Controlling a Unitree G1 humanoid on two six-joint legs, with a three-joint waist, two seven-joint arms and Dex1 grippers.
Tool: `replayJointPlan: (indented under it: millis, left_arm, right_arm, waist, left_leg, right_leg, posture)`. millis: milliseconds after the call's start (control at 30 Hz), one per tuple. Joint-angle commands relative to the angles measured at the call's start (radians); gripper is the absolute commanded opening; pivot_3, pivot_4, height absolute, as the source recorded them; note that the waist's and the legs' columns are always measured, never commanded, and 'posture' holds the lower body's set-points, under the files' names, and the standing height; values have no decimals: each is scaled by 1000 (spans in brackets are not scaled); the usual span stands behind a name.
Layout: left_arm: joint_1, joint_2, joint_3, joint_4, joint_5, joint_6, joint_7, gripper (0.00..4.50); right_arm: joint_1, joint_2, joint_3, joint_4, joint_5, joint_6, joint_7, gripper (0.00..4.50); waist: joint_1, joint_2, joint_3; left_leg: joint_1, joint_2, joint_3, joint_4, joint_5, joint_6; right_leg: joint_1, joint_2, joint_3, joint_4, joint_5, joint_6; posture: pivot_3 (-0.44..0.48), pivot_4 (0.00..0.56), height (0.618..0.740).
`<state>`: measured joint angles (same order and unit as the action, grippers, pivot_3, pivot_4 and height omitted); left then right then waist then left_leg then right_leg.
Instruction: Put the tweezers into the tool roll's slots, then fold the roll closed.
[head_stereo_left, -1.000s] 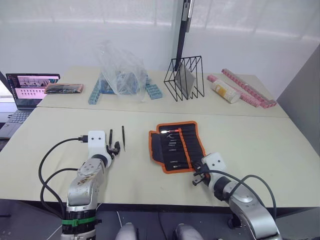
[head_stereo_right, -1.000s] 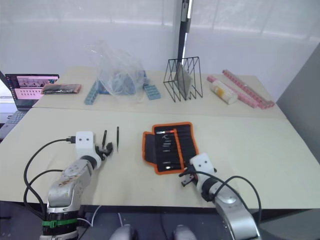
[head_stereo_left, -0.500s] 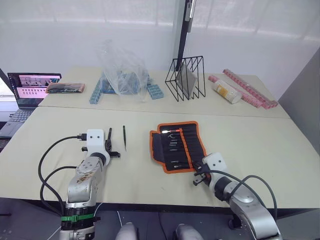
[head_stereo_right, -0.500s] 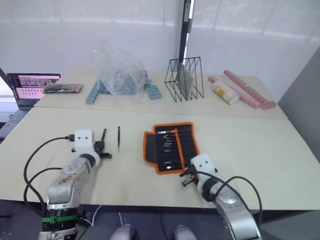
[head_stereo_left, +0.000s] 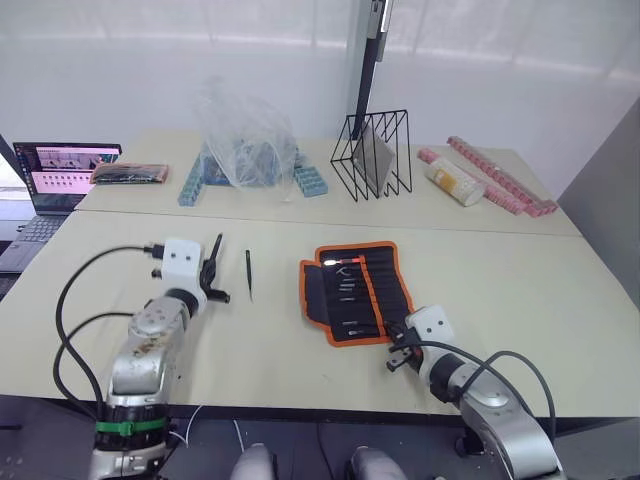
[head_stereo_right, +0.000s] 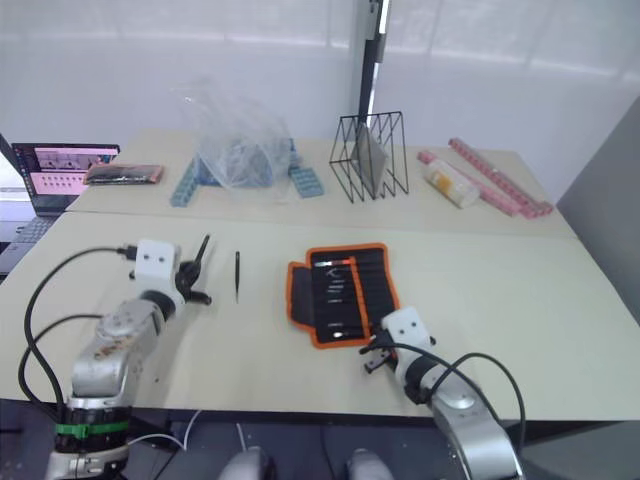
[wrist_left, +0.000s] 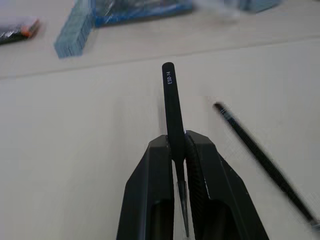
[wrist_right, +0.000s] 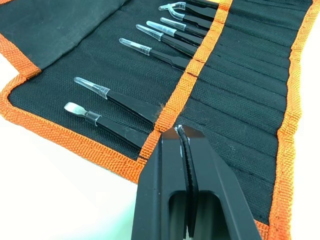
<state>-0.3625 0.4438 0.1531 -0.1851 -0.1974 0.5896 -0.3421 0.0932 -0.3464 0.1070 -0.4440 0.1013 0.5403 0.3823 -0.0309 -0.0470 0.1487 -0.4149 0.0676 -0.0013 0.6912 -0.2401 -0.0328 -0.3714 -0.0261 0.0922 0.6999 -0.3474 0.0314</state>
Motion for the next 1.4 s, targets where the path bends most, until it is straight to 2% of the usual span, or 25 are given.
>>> replayJointPlan:
  millis: [33, 133, 200, 367, 467, 800, 1000, 1400]
  left_arm:
    - [-86, 34, -64, -72, -95, 5, -172, 21]
    - [-182, 67, -181, -77, -159, 68, -340, 21]
    - [-227, 72, -249, -47, -170, 104, -401, 21]
    - [-282, 120, -470, 5, -99, 123, -544, 21]
    - [-309, 131, -544, 53, -54, 129, -574, 21]
    - [-401, 122, -636, 168, 45, 103, -652, 21]
    - [-424, 107, -679, 173, 78, 102, -707, 21]
    - [-544, 46, -753, 300, 181, 58, -767, 21]
  right_arm:
    - [14, -7, 16, 49, -13, 44, -7, 0]
    - [5, -4, 18, 55, -14, 45, -9, 0]
    - [1, 0, 22, 57, -15, 45, -13, 0]
    - [11, 18, 31, 49, -19, 44, -33, 0]
    - [21, 23, 34, 43, -24, 42, -46, 0]
    - [44, 65, 37, 25, -31, 42, -102, 0]
    - [52, 76, 46, 23, -32, 40, -119, 0]
    - [61, 91, 56, 18, -30, 41, -137, 0]
  waist:
    - [1, 0, 0]
    - [0, 0, 0]
    - [-7, 1, 0]
    - [-18, 2, 1]
    - [-15, 3, 2]
    - [-11, 4, 2]
    - [-5, 4, 2]
    - [-3, 4, 2]
  left_leg:
    - [0, 0, 0, 0, 0, 0]
    - [0, -1, 1, 0, 0, 0]
    - [0, 0, 1, -1, 0, 0]
    - [1, 0, 1, -3, 0, 0]
    - [1, 0, 1, -5, 0, 0]
    - [-1, 0, 1, -5, 0, 0]
    - [-8, 0, 1, -5, 0, 0]
    - [-10, 0, 1, -5, 1, 0]
  right_leg:
    - [0, -1, 0, 0, 0, 0]
    - [0, 0, 1, -1, 0, 0]
    - [0, 0, 1, -1, 0, 0]
    - [-1, 2, 3, -1, 0, 0]
    - [-2, 2, 3, -1, 0, 1]
    - [-3, 2, 3, -2, -1, 1]
    - [-10, 2, 4, -2, 0, 1]
    - [-13, 2, 4, -1, 0, 1]
  posture:
    - [0, 150, 684]
    - [0, 150, 684]
    - [0, 150, 684]
    - [0, 150, 684]
    - [0, 150, 684]
    - [0, 150, 684]
    - [0, 150, 684]
    - [0, 150, 684]
